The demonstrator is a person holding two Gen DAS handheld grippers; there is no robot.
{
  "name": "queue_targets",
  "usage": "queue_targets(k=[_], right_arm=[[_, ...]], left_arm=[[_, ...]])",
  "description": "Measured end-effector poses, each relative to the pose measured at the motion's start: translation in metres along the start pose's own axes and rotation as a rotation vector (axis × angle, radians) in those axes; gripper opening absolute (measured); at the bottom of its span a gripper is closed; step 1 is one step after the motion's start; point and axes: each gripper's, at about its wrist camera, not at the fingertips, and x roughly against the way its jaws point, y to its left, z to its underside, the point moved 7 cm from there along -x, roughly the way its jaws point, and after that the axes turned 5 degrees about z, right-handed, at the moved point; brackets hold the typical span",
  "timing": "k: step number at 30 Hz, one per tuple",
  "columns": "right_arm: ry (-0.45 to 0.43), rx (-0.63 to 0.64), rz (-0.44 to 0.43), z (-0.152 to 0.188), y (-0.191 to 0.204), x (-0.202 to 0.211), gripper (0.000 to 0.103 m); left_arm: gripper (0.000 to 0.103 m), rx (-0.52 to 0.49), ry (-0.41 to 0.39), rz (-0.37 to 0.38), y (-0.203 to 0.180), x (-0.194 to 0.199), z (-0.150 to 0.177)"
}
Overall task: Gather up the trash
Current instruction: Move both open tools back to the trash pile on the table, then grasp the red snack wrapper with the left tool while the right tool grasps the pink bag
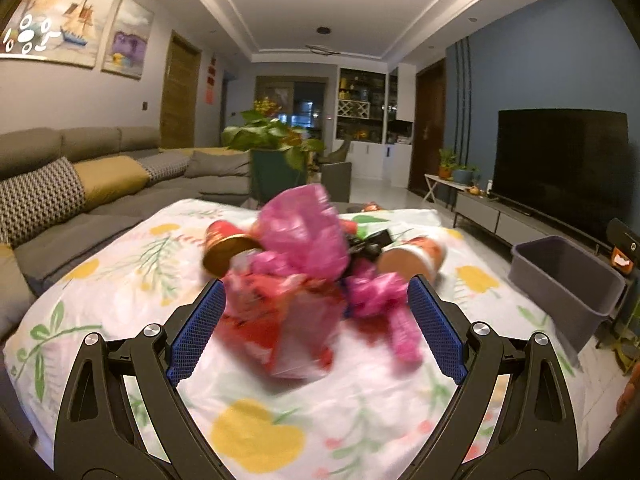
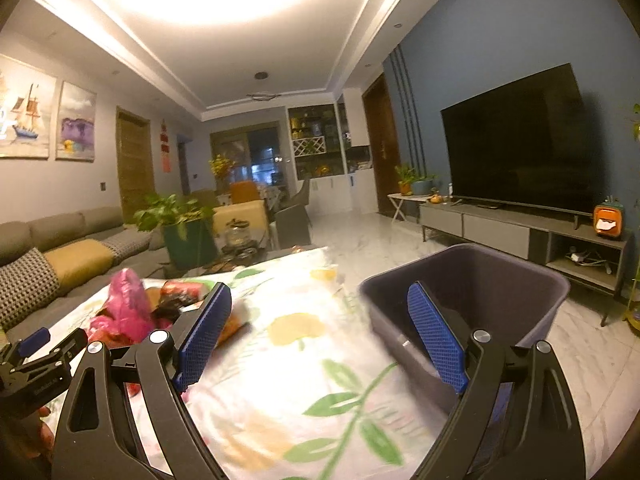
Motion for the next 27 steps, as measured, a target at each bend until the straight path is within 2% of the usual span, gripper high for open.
queue_targets(k=[8, 14, 16, 19, 21, 22, 24, 26, 27], right_arm=[[0.04, 0.063, -0.06, 0.023, 0.055, -0.01, 0.087], [0.062, 0.102, -0.095, 0.035, 0.082, -0.018, 0.087], [0.066, 0.118, -0.098, 0.041, 0.09, -0.021, 0.087], [0.075, 0.129, -0.106, 0.046, 0.097, -0.025, 0.087], [0.083, 0.134, -0.111, 0.048, 0.101, -0.027, 0.087], [0.086, 0.138, -0.113, 0.049, 0.103, -0.028, 0.087], [0.089, 0.144, -0.116, 0.051, 0.106, -0.03, 0.087], [0.095, 0.151, -0.12, 0.053, 0.109, -0.033, 0.087], [0.099, 0.154, -0.12, 0.055, 0.11, -0.034, 0.087]], left_arm=[[0.09, 0.045, 0.028, -0.013, 0.037, -0.008, 0.017], [0.081, 0.1, 0.072, 0.037, 0.048, -0.028, 0.02], [0.074, 0.099, 0.086, 0.05, 0.045, -0.035, 0.021], [0.055, 0.082, 0.125, 0.082, 0.042, -0.051, 0.022], [0.036, 0.079, 0.157, 0.106, 0.038, -0.059, 0.025], [0.031, 0.082, 0.172, 0.121, 0.037, -0.063, 0.027], [0.011, 0.094, 0.186, 0.144, 0.037, -0.067, 0.031], [0.006, 0.104, 0.185, 0.164, 0.036, -0.067, 0.033], [0.0, 0.103, 0.182, 0.167, 0.036, -0.066, 0.034]])
